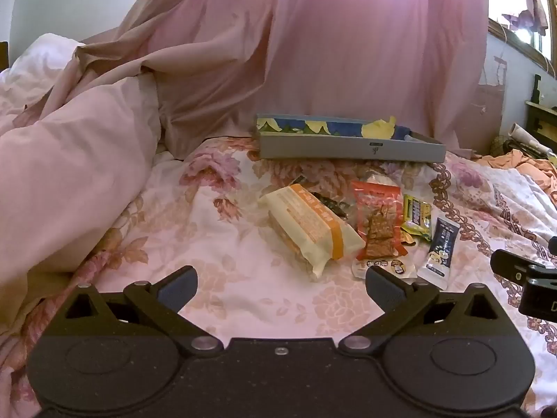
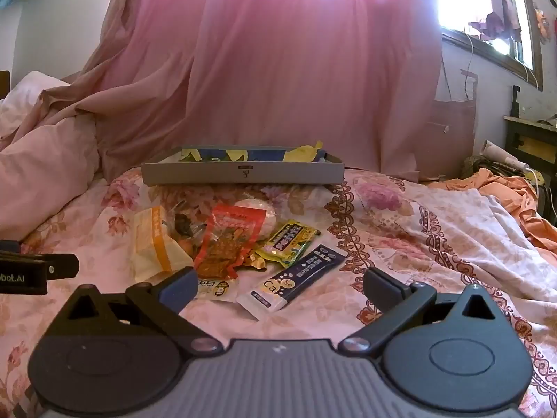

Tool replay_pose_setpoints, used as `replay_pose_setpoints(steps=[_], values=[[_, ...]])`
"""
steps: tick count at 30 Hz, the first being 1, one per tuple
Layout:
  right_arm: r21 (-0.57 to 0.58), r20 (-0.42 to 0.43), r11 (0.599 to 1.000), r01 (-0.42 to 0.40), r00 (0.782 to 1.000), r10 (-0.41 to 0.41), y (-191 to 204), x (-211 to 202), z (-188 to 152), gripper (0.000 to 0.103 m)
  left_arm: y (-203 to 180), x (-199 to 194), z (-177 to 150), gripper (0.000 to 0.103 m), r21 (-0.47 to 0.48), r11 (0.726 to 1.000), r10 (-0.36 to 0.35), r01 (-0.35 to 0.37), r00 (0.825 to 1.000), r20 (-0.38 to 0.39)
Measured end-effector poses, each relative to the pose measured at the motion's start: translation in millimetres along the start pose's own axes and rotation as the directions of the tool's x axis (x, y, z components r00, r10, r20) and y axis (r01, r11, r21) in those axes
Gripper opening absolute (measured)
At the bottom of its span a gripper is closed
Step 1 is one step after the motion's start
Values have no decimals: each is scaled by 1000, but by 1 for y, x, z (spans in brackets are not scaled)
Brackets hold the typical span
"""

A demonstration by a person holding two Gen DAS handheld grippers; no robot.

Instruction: Organize snacks

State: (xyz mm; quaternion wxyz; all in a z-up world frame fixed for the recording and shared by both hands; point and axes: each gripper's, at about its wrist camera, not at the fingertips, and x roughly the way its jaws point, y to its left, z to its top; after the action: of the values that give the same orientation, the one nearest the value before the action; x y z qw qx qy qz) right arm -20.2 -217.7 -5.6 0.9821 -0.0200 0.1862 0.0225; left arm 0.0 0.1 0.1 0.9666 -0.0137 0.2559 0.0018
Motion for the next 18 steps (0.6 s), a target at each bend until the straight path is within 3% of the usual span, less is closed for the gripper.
replay_pose_setpoints(steps=[18], values=[[1, -1, 1000, -1, 1000, 1, 0, 0, 0, 103, 0, 0, 0, 102, 0, 1000, 0, 0, 1000, -1]])
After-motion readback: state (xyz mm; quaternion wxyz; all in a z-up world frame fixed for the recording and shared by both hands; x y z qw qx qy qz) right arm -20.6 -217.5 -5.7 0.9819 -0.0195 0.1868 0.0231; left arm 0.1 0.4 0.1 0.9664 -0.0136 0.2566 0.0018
